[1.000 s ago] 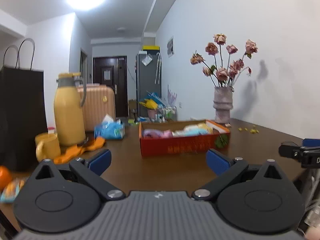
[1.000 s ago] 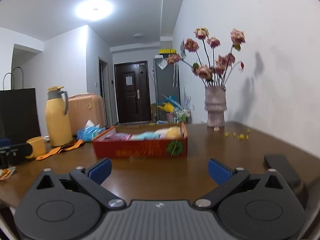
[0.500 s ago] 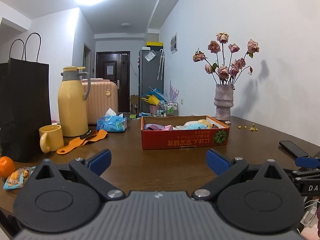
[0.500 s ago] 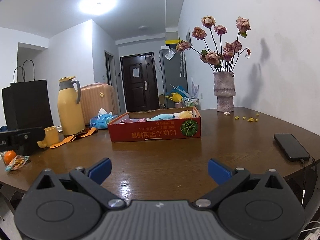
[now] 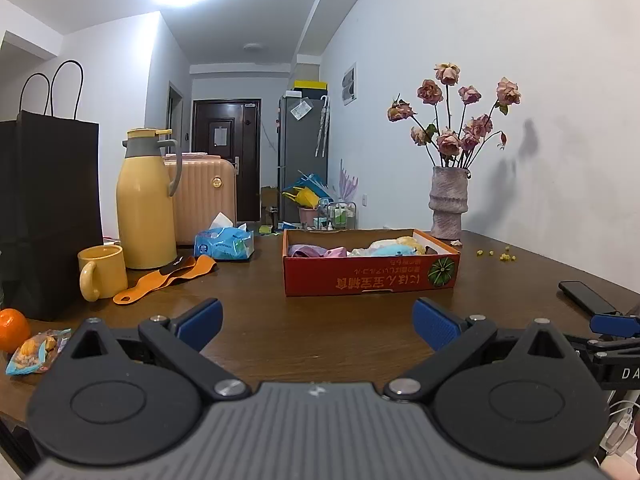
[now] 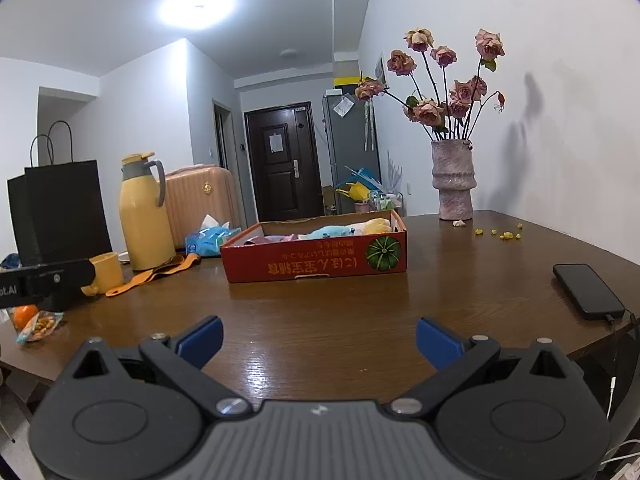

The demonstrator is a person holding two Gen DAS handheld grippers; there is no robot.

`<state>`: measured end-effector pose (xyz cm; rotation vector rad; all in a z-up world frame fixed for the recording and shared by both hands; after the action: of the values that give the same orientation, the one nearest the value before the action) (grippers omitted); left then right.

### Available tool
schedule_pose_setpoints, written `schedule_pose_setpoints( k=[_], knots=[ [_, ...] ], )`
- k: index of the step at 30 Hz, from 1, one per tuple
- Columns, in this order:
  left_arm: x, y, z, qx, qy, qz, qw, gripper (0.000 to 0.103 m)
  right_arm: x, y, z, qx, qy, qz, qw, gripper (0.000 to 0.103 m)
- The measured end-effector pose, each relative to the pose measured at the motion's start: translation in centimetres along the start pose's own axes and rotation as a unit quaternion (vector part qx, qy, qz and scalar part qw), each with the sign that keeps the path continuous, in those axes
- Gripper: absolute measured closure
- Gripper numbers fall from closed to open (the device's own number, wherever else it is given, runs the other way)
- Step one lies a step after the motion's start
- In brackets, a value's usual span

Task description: Organize soft objects

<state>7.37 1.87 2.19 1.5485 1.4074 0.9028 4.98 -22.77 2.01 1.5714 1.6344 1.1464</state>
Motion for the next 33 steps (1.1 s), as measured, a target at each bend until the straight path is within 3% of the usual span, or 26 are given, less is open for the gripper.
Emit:
schedule_pose_setpoints(
  k=[33],
  knots=[
    [-0.16, -0.10, -0.13, -0.002, 0.003, 0.000, 1.0000, 0.000, -0.54, -0.41, 0.33, 0.003, -0.009, 0.003, 1.000, 0.000]
  ],
)
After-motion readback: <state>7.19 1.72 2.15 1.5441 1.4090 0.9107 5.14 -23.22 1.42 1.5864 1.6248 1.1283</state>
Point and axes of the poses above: each gripper's, at about its wrist camera, not at the fingertips, and z roughly the way its jaws point, x to its left, y to its top, the point moved 4 cm from there along z, roughly the way its jaws point, and after that the axes turned 11 degrees about x, right-handed, at the moved point
